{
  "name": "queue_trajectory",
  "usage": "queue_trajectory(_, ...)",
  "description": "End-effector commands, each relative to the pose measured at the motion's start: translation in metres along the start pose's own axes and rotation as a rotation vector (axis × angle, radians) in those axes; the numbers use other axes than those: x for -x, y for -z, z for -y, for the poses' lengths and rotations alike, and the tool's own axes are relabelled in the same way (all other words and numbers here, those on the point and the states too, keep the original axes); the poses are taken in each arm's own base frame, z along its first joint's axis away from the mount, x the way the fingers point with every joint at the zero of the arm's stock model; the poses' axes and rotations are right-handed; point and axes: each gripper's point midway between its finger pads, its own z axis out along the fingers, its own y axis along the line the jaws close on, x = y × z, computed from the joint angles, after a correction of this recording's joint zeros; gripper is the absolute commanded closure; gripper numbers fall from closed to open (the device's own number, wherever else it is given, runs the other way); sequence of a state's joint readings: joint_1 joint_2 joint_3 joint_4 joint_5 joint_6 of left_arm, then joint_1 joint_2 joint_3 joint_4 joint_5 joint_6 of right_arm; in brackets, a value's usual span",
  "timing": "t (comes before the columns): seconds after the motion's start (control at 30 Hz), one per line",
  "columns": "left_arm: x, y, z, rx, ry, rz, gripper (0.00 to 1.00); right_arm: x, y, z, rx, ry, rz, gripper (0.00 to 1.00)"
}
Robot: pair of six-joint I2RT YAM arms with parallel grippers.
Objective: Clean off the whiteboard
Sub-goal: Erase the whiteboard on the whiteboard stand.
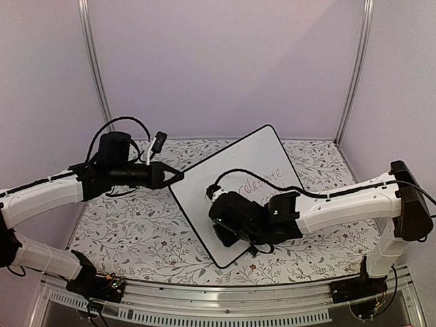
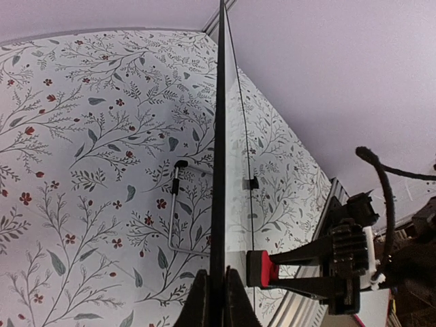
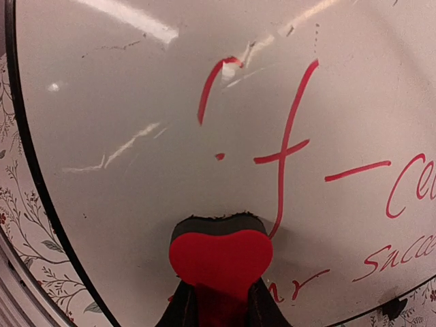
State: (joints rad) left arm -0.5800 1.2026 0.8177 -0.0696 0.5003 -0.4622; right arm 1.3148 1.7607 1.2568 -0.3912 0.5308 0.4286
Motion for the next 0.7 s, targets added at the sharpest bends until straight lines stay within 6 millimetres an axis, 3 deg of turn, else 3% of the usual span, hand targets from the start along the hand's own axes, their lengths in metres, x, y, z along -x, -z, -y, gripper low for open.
queue_trajectory(0.0, -0.004, -0.001, 0.002, -0.016, -0.069, -0.002, 1.00, -0.032, -0.002, 0.014, -0.023, 0.000, -0.091, 0.83)
queue_trajectory(0.4, -0.005, -0.001, 0.002, -0.015, -0.069, -0.004, 1.00, -0.044, 0.000, -0.004, 0.024, 0.024, -0.117, 0.83)
queue_trajectory(0.67, -0.005, -0.002, 0.002, -0.020, -0.067, -0.008, 1.00, -0.054, 0.003, -0.002, 0.016, 0.016, -0.136, 0.83)
